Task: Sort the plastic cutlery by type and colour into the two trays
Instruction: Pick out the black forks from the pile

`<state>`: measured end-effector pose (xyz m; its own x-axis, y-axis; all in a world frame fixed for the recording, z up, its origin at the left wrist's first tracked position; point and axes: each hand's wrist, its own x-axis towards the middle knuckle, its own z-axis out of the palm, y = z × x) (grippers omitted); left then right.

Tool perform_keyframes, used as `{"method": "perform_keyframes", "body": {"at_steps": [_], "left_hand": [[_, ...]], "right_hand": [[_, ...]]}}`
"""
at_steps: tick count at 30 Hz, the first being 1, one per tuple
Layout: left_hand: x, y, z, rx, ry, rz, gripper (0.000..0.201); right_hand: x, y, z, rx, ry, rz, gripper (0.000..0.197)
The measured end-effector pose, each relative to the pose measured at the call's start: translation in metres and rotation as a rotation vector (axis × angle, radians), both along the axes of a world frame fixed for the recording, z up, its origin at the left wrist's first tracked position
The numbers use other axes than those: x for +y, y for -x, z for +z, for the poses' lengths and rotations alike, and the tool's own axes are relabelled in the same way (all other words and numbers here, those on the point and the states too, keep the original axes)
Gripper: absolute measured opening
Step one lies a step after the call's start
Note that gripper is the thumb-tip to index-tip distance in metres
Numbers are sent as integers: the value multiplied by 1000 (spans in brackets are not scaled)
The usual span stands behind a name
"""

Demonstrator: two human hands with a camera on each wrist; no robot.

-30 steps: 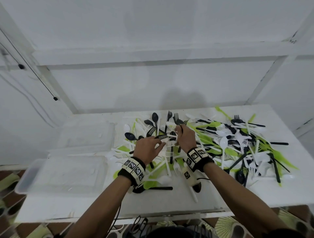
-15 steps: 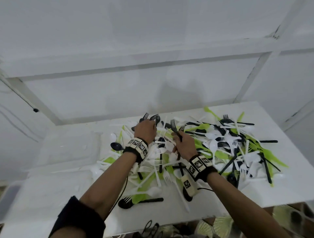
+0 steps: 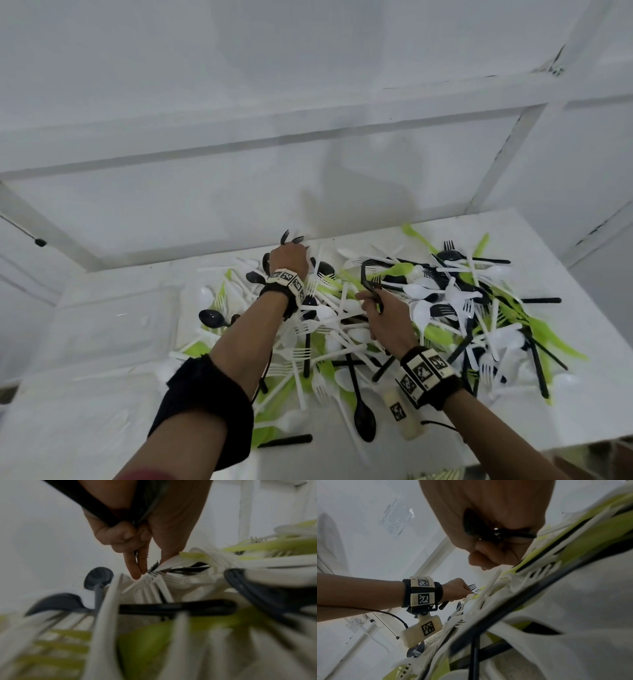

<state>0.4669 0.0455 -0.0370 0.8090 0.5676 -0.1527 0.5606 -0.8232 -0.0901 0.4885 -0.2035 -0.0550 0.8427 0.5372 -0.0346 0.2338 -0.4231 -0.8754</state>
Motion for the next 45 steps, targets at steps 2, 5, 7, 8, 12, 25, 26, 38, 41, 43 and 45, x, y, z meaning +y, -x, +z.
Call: {"method": "perform_keyframes", "body": {"at_steps": [2, 5, 7, 8, 12, 25, 26, 38, 41, 43, 45], "left_hand": [[-2, 1, -1, -11, 31, 41, 28], [-9, 4, -2, -63, 78, 88, 29], [-13, 8, -3, -102, 105, 124, 31], [-14, 11, -5, -129, 119, 139, 33], [-17, 26, -7, -266, 194, 168, 31], [-1, 97, 34, -1043, 627, 171, 16], [-2, 104, 39, -1058, 645, 160, 16], [-8, 223, 47, -1042, 781, 171, 19], [-7, 242, 44, -1072, 824, 222, 22], [-7, 252, 44, -1079, 840, 251, 28], [-10, 257, 47, -1077, 812, 255, 31]], "right_hand": [[-1, 1, -1, 13, 9, 9, 25], [-2, 2, -1, 6, 28, 34, 24], [0, 4, 0, 4, 32, 39, 23], [1, 5, 1, 3, 29, 36, 23], [5, 11, 13, 45, -3, 32, 25], [42, 33, 27, 48, -48, 71, 32], [46, 33, 25, 13, -14, 76, 32], [87, 51, 11, -349, 530, 332, 56], [85, 39, 15, -362, 578, 309, 47], [83, 32, 17, -353, 551, 259, 40], [80, 31, 18, -369, 528, 211, 34]]}}
